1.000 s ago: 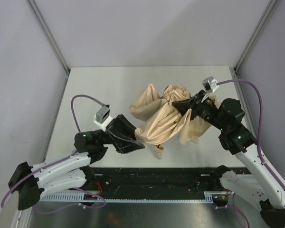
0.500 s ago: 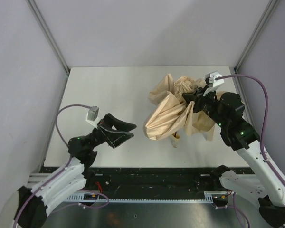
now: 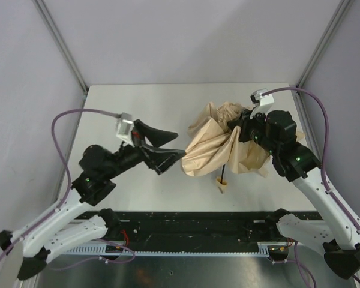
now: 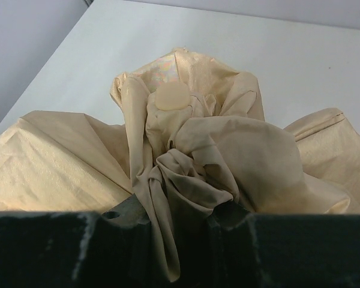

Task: Put away the umbrella

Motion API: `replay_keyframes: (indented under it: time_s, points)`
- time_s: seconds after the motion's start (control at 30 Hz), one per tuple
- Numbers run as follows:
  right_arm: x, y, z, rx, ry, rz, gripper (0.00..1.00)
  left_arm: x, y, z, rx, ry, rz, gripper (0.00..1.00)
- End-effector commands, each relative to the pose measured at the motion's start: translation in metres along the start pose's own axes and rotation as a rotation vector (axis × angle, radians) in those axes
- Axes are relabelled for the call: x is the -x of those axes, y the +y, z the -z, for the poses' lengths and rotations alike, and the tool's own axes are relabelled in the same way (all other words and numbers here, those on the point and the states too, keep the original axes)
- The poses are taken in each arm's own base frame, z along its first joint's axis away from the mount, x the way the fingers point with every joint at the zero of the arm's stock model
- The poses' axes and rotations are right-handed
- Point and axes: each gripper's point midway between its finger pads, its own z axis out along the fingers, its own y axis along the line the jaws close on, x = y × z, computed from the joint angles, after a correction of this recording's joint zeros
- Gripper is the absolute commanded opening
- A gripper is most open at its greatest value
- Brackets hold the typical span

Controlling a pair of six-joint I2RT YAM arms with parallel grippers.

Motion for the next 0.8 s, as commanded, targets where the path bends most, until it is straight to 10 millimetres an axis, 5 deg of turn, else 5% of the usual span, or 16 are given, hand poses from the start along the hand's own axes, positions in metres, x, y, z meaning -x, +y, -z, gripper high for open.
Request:
replay_keyframes:
  time_s: [0.0,0.13,0.3,0.37,0.47,0.6,0.77]
  points:
    - [0.042,0.016,0.012,0.052,-0.121,-0.067,0.0,-0.043,0.021,-0.021,0.127,0.166,-0.128,0.99]
    - [0.043,0.026,0.017,0.101,-0.119,-0.093,0.0,-0.066,0.026,-0.036,0.177,0.236,-0.194,0.99]
    - [0.045,0.041,0.029,0.187,-0.115,-0.08,0.0,-0.082,0.055,-0.034,0.32,0.346,-0.293,0.98]
    - [0.043,0.051,0.034,0.246,-0.103,-0.055,0.0,-0.08,0.065,-0.031,0.366,0.363,-0.339,0.85]
    - [0.035,0.068,0.043,0.356,-0.067,-0.02,0.0,-0.072,0.072,-0.025,0.412,0.359,-0.392,0.46]
    - [0.026,0.091,0.057,0.509,-0.026,0.0,0.0,-0.065,0.074,-0.021,0.425,0.351,-0.423,0.09]
    - [0.034,0.12,0.082,0.7,-0.035,-0.016,0.0,-0.072,0.07,-0.018,0.393,0.368,-0.41,0.0]
